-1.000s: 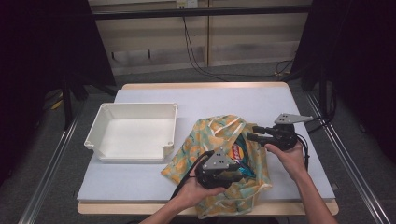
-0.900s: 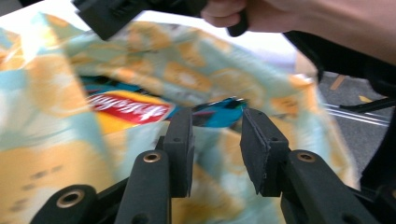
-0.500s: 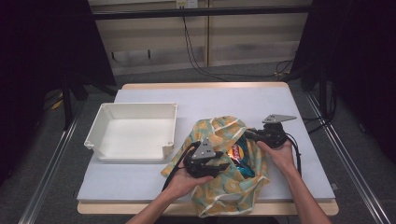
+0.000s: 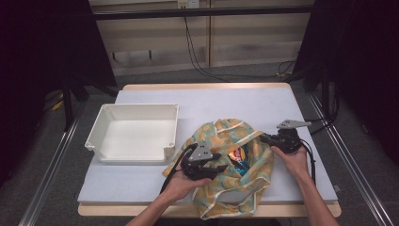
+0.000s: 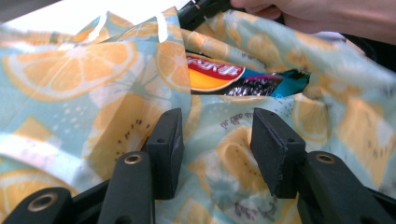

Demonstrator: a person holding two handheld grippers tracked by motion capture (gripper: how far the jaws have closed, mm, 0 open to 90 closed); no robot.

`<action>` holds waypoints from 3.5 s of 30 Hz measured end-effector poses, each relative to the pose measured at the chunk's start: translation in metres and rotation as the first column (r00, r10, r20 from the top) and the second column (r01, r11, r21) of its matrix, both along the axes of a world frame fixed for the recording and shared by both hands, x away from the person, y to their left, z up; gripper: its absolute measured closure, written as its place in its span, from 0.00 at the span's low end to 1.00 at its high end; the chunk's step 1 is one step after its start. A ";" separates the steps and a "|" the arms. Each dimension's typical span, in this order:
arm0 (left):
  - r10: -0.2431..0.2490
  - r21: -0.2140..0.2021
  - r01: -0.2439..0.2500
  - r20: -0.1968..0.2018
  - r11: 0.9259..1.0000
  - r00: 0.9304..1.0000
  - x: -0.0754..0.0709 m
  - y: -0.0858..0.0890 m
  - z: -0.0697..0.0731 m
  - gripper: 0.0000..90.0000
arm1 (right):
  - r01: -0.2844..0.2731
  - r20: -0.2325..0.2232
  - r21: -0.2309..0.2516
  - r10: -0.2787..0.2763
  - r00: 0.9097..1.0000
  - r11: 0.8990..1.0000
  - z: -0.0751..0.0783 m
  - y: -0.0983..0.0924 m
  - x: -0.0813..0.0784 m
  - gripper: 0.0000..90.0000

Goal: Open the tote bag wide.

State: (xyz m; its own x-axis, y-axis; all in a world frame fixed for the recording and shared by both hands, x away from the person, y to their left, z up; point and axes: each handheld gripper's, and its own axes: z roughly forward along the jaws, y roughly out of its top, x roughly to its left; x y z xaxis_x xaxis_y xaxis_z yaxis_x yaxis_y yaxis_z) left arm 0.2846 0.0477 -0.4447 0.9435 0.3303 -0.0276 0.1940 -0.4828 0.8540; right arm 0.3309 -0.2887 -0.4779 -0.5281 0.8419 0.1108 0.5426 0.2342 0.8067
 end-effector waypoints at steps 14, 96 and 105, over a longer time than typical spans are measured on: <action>-0.140 -0.024 0.140 -0.009 0.990 0.990 -0.003 -0.041 0.033 0.74 | -0.086 0.123 0.076 0.077 0.989 0.993 0.046 0.010 -0.069 0.53; -0.112 0.004 0.112 -0.017 0.994 0.994 0.011 -0.050 0.041 0.98 | -0.303 0.078 0.111 0.295 0.952 0.947 0.034 0.039 -0.098 0.64; -0.138 -0.069 0.139 0.018 0.988 0.990 0.009 -0.042 0.068 0.98 | -0.302 0.076 0.115 0.295 0.953 0.946 0.031 0.038 -0.097 0.93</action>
State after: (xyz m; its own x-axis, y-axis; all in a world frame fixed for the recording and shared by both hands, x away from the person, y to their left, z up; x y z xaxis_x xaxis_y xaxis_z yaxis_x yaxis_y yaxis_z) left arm 0.2932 0.0052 -0.3765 0.9804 0.1942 -0.0331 0.1178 -0.4432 0.8886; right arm 0.2340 -0.2511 -0.4467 -0.7615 0.6264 0.1666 0.4158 0.2749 0.8669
